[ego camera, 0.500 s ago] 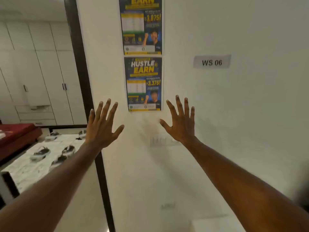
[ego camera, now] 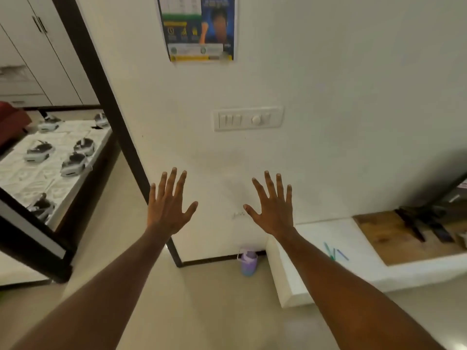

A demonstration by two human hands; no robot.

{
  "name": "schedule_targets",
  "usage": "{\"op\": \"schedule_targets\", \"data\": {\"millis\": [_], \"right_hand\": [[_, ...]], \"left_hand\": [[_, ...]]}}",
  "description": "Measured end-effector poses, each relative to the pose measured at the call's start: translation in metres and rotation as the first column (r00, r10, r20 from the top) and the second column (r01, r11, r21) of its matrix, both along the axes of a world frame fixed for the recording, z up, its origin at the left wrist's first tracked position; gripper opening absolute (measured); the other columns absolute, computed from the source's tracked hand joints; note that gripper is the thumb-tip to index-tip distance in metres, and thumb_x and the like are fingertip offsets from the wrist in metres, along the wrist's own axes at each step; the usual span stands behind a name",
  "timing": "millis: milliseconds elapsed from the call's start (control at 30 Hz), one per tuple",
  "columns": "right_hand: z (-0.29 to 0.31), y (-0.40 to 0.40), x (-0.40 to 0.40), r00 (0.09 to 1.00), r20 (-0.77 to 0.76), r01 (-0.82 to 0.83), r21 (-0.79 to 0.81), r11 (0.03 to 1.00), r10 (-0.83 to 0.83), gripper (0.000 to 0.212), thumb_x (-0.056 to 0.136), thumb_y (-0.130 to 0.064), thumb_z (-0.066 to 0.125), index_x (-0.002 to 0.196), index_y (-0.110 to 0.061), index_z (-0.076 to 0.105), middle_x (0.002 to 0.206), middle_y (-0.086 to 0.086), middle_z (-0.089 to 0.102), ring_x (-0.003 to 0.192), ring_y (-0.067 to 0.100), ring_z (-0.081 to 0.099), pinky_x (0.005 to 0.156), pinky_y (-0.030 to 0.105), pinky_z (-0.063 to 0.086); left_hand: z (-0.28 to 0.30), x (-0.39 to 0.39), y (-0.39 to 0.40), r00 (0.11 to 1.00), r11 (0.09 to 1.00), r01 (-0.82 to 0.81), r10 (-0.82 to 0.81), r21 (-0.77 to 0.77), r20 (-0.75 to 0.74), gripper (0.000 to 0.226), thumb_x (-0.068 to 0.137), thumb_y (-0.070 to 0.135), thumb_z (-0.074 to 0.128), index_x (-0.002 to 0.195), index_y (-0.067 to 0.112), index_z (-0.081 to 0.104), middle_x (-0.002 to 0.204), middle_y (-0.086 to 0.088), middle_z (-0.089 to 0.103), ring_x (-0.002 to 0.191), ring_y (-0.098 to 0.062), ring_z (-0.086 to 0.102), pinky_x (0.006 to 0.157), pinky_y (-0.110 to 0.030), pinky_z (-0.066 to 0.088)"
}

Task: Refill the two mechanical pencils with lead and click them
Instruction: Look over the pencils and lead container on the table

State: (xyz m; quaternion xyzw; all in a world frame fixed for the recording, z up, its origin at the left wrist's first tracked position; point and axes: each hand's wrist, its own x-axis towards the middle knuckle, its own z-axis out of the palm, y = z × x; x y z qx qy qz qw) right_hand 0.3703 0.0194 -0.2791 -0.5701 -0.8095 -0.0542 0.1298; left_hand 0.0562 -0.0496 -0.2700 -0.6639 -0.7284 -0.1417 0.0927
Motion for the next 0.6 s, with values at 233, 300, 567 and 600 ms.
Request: {"op": "schedule_targets", "data": {"millis": [233, 300, 567, 600], "right_hand": [[-0.082, -0.057, 0.036, 0.996, 0.055, 0.078, -0.204, 0.976, -0.068, 0.087, 0.095, -0.078, 0.035, 0.166, -0.036, 0.007, 0.175, 0.004, -0.011, 0.16, 0.034, -0.013, 0.125, 0.061, 0.007], [-0.095, -0.064, 0.051, 0.995, 0.059, 0.09, -0.237, 0.967, -0.078, 0.088, 0.095, -0.079, 0.037, 0.166, -0.035, 0.009, 0.175, 0.005, -0.01, 0.16, 0.034, -0.012, 0.125, 0.061, 0.007], [-0.122, -0.059, 0.117, 0.991, 0.051, 0.135, -0.307, 0.942, -0.126, 0.089, 0.092, -0.082, 0.02, 0.166, -0.034, 0.008, 0.175, 0.005, -0.007, 0.161, 0.033, -0.011, 0.126, 0.061, 0.007], [-0.126, -0.056, 0.129, 0.988, 0.068, 0.151, -0.319, 0.936, -0.137, 0.088, 0.094, -0.08, 0.024, 0.166, -0.034, 0.006, 0.175, 0.005, -0.009, 0.16, 0.034, -0.013, 0.125, 0.061, 0.007]], "left_hand": [[-0.083, 0.04, -0.041, 0.997, 0.983, 0.07, -0.062, -0.172, 0.053, 0.093, 0.098, 0.068, 0.043, 0.172, 0.021, 0.012, 0.179, -0.011, 0.011, 0.165, -0.038, 0.014, 0.127, -0.064, 0.025], [-0.098, 0.055, -0.043, 0.995, 0.976, 0.086, -0.075, -0.202, 0.062, 0.092, 0.1, 0.066, 0.049, 0.172, 0.021, 0.012, 0.18, -0.01, 0.01, 0.165, -0.038, 0.012, 0.128, -0.063, 0.023], [-0.129, 0.137, -0.016, 0.988, 0.951, 0.126, -0.096, -0.282, 0.119, 0.098, 0.098, 0.064, 0.058, 0.172, 0.024, 0.008, 0.18, -0.006, 0.004, 0.166, -0.034, 0.007, 0.13, -0.061, 0.018], [-0.133, 0.149, -0.011, 0.986, 0.951, 0.141, -0.11, -0.276, 0.126, 0.097, 0.098, 0.065, 0.056, 0.172, 0.024, 0.009, 0.18, -0.006, 0.005, 0.166, -0.035, 0.008, 0.13, -0.061, 0.019]]}}
